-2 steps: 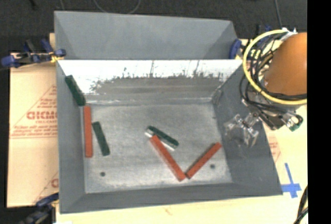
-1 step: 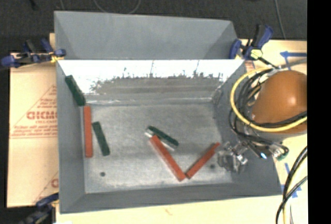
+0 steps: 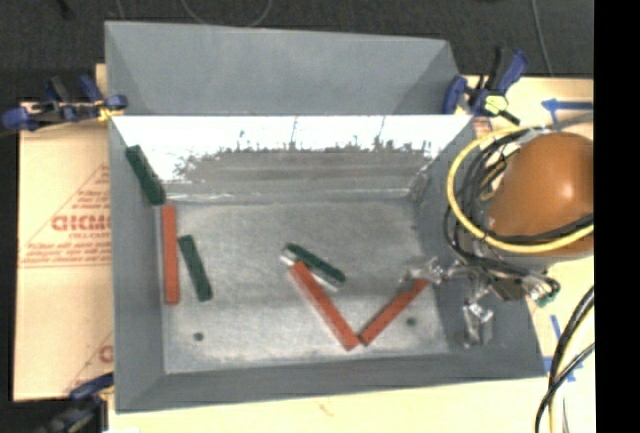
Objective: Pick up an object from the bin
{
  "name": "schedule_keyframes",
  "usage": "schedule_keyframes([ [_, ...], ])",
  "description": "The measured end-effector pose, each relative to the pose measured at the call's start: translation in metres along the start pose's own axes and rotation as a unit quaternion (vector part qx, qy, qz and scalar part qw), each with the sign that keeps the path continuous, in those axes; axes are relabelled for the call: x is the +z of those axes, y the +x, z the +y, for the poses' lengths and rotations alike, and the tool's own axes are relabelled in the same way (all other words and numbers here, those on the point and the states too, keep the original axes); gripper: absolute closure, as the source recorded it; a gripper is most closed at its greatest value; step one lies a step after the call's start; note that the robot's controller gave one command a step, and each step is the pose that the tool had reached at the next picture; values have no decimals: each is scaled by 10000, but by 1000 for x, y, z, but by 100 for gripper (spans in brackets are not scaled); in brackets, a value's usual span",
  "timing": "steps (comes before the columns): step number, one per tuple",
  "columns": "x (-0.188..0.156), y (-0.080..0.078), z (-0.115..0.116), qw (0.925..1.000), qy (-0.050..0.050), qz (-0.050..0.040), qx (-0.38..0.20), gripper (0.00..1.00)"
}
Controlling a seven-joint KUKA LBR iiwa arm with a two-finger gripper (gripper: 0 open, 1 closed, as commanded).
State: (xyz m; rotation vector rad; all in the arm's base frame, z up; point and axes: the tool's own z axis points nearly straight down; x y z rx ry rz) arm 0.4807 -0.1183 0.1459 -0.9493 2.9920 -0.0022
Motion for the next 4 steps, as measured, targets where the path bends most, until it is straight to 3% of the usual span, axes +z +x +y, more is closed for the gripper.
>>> schedule_keyframes([
  [1, 77, -39, 19, 9924, -19, 4, -1232, 0],
  [2, 75, -40, 17, 9923, -1, -5, -1240, 100],
  [3, -41, -29, 13, 9929, 26, -19, -1192, 100],
  [4, -134, -59, 19, 9932, 34, -36, -1165, 100],
])
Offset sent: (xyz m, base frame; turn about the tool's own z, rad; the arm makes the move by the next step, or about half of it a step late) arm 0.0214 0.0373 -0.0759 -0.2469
